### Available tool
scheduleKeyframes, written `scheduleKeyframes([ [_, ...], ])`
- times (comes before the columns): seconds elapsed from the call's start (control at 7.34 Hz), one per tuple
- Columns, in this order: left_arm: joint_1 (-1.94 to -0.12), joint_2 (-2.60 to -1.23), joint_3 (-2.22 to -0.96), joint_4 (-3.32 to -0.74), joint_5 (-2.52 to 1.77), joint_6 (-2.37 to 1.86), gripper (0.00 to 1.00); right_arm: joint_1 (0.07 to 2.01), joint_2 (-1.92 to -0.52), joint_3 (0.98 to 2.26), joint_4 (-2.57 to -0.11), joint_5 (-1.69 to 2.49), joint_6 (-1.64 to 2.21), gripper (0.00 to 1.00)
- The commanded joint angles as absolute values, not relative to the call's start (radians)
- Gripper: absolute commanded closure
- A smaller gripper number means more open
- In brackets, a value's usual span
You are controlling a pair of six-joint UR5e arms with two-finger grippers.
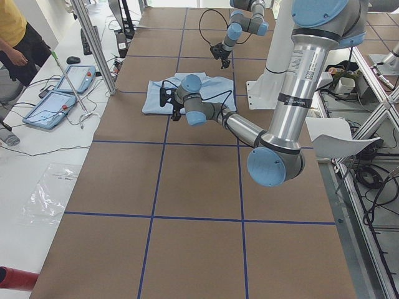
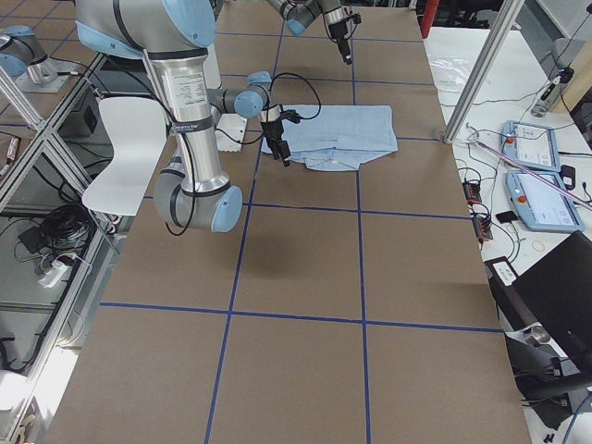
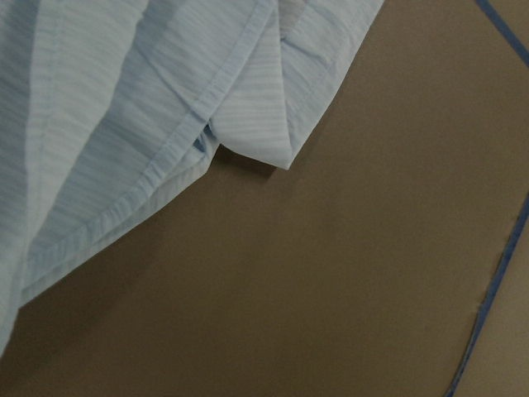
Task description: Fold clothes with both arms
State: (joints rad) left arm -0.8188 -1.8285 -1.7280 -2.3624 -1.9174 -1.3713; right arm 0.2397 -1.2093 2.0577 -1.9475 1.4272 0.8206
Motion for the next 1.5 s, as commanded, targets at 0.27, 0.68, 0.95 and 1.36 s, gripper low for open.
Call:
scheduleKeyframes([
  [0.27,-0.819,-1.829,-1.730,-2.362,-1.917,-1.371,0.00,0.285,-1.030,1.949,-1.931,1.428,0.864,0.00],
  [0.68,-0.818,-1.829,-1.732,-2.362,-1.917,-1.371,0.00,0.314,-0.948,1.765,-1.769,1.428,0.879,0.00],
  [0.95,-0.818,-1.829,-1.733,-2.362,-1.917,-1.371,0.00,0.343,-0.943,1.737,-1.767,1.430,0.873,0.00],
  [1.36,-0.818,-1.827,-1.733,-2.362,-1.917,-1.371,0.00,0.374,-0.954,1.712,-1.766,1.462,0.809,0.00],
])
